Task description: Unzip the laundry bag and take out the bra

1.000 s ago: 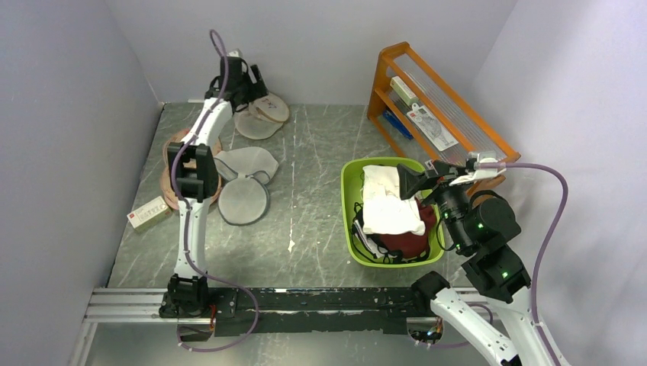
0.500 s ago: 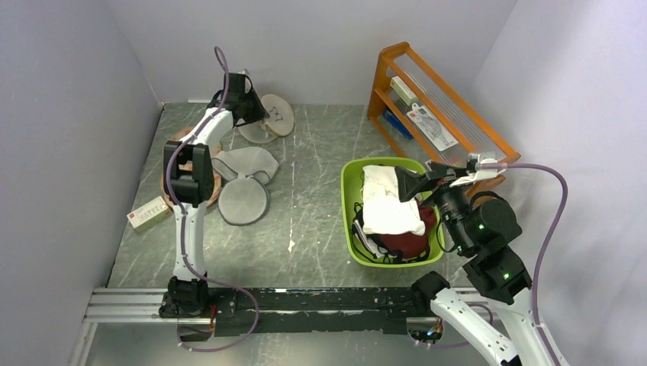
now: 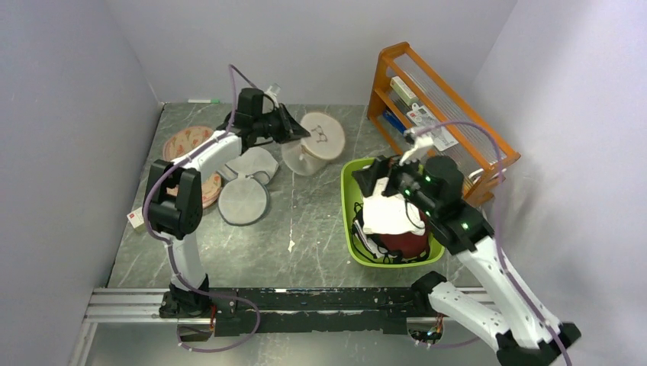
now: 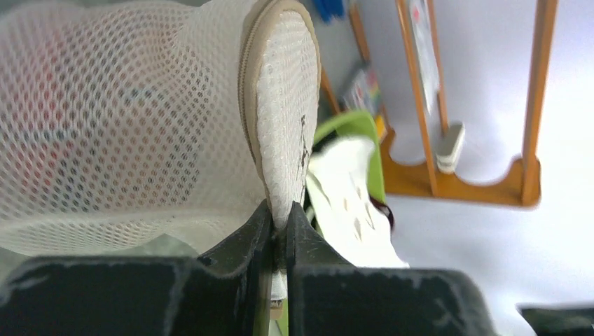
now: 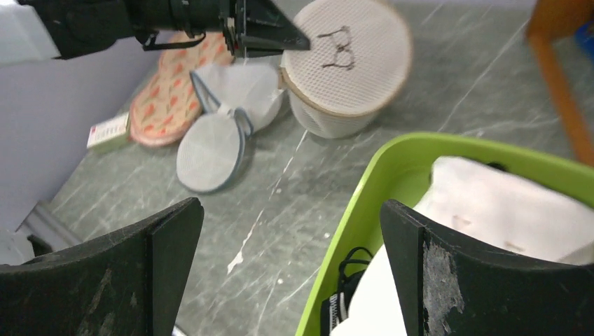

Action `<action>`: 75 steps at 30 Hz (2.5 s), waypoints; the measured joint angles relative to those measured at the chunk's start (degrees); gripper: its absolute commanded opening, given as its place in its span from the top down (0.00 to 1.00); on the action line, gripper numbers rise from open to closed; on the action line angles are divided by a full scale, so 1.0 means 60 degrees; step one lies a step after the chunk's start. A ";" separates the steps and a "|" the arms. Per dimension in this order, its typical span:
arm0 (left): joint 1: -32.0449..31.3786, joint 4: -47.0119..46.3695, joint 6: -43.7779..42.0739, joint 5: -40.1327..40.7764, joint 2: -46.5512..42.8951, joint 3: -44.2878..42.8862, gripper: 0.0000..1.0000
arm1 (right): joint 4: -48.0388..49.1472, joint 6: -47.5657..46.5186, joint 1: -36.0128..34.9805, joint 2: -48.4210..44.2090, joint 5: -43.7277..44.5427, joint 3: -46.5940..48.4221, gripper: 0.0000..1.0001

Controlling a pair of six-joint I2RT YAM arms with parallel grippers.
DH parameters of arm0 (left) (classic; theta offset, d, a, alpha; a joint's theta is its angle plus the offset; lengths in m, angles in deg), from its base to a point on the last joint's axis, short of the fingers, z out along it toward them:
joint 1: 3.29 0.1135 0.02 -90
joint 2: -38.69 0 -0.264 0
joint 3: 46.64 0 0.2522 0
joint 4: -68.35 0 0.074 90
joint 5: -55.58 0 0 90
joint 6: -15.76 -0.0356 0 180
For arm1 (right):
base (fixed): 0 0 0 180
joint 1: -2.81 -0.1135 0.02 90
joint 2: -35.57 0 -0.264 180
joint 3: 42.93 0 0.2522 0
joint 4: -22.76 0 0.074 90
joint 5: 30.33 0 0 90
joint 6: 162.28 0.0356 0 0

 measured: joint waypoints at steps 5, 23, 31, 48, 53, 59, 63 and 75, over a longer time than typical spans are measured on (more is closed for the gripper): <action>-0.0973 -0.0754 0.0466 -0.0423 -0.0678 0.1384 0.93 | 0.0204 0.0481 -0.0018 0.1756 -0.1155 0.0007 0.00; -0.1180 -0.1410 0.1832 0.0095 -0.2025 0.3333 0.93 | 0.2302 0.1137 -0.2065 0.5785 0.0404 0.0357 0.55; -0.1180 -0.1304 0.2200 0.0317 -0.2295 0.3402 0.93 | 0.3249 0.1093 -0.2065 0.6331 0.0670 0.0685 0.76; -0.1100 -0.1209 0.2218 0.0408 -0.2295 0.3402 0.93 | 0.3697 0.1275 -0.2069 0.6612 0.0776 0.0597 0.75; -0.1100 -0.1209 0.2222 0.0408 -0.2295 0.3402 0.93 | 0.3796 0.1399 -0.2069 0.6411 0.0739 0.0262 0.75; -0.1100 -0.1209 0.2218 0.0408 -0.2295 0.3402 0.93 | 0.3836 0.1548 -0.2069 0.6349 0.0641 0.0182 0.74; -0.1100 -0.1213 0.2240 0.0404 -0.2295 0.3402 0.93 | 0.3894 0.1701 -0.2069 0.6262 0.0506 0.0066 0.74; -0.1100 -0.1220 0.2324 0.0393 -0.2295 0.3402 0.93 | 0.4342 0.2164 -0.2069 0.6346 0.0317 -0.0182 0.67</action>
